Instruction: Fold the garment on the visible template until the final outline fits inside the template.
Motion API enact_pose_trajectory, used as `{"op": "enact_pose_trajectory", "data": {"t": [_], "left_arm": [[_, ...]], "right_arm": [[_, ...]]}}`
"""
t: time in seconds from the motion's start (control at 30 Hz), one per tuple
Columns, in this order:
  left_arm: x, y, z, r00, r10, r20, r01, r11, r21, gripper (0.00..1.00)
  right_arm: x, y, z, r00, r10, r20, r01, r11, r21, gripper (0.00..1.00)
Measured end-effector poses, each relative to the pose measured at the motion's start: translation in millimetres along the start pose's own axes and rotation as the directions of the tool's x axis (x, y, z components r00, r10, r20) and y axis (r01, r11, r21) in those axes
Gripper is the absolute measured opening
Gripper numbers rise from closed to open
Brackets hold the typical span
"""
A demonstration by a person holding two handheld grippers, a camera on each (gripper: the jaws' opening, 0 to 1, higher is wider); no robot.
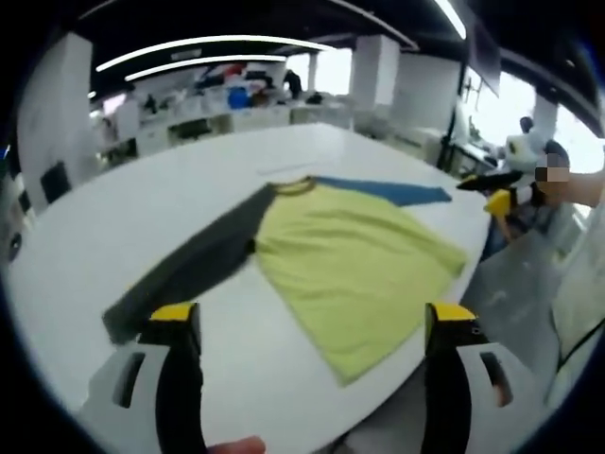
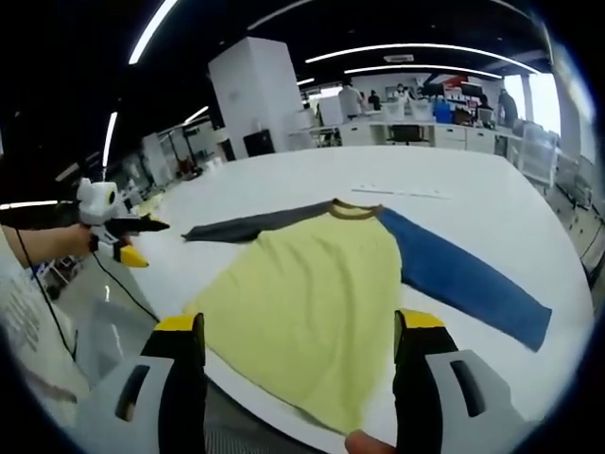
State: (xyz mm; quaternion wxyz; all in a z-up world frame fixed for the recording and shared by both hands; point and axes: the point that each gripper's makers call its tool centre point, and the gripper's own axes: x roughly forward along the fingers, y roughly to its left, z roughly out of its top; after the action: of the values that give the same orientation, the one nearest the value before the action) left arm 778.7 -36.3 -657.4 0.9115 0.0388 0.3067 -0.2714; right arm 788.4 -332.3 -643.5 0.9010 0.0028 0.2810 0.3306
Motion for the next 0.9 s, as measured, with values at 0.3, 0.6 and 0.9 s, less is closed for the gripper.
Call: {"op": "enact_pose_trajectory", "data": {"t": [0.3, 0.6, 0.9], "left_arm": [[13, -17.5, -34.0, 0.996, -0.049, -0.080, 0.043, 0.996, -0.078, 0.91], [26, -31.0, -59.7, 0.986, -0.099, -0.132, 0.078, 0.984, -0.159, 0.83], [37, -46.5, -74.5, 0.978, -0.144, -0.152, 0.101, 0.961, -0.257, 0.79]], "right_arm": [[-1, -5, -17.6, 1.000, -0.009, -0.029, 0.010, 1.000, 0.021, 0.81], [4, -8, -38.7, 0.996, 0.003, -0.085, -0.001, 1.000, 0.023, 0.81], [7, -6, -62.4, 0.990, 0.014, -0.139, -0.007, 0.999, 0.051, 0.81]]}}
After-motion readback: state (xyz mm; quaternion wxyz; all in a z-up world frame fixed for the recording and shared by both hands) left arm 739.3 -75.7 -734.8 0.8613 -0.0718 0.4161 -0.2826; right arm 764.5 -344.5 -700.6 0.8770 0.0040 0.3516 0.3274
